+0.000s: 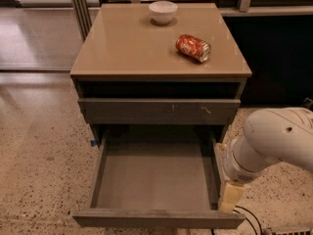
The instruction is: Close middle drawer
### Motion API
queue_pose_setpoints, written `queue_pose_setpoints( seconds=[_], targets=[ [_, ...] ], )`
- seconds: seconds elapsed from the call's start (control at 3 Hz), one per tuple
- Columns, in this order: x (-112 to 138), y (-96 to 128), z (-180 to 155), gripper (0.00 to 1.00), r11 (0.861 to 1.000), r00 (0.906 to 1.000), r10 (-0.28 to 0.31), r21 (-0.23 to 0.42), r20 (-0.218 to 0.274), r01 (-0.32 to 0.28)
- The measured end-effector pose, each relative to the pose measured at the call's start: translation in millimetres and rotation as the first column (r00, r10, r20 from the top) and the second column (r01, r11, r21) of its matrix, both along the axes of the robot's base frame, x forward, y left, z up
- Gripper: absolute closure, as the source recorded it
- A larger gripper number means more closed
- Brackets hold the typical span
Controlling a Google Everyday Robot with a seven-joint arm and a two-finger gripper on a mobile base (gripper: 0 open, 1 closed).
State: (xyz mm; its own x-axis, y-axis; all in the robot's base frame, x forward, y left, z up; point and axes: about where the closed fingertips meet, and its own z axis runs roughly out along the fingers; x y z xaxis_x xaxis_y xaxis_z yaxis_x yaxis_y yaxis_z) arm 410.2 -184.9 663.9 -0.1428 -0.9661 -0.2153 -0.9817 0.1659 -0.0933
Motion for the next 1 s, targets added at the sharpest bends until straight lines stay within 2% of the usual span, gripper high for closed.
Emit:
queue_pose_setpoints(
  seconds=[0.33,0.67,1.0],
  targets=[
    [-2,5,-21,0.00,0.998,0.9983,-0.040,0.048,-0.043,0.042],
    [-2,5,-21,0.00,0.998,0.9983,-0.040,0.048,-0.043,0.042],
    [-10,10,-40,0.00,0.993,0.9964,-0.055,0.103,-0.063,0.062]
  ],
)
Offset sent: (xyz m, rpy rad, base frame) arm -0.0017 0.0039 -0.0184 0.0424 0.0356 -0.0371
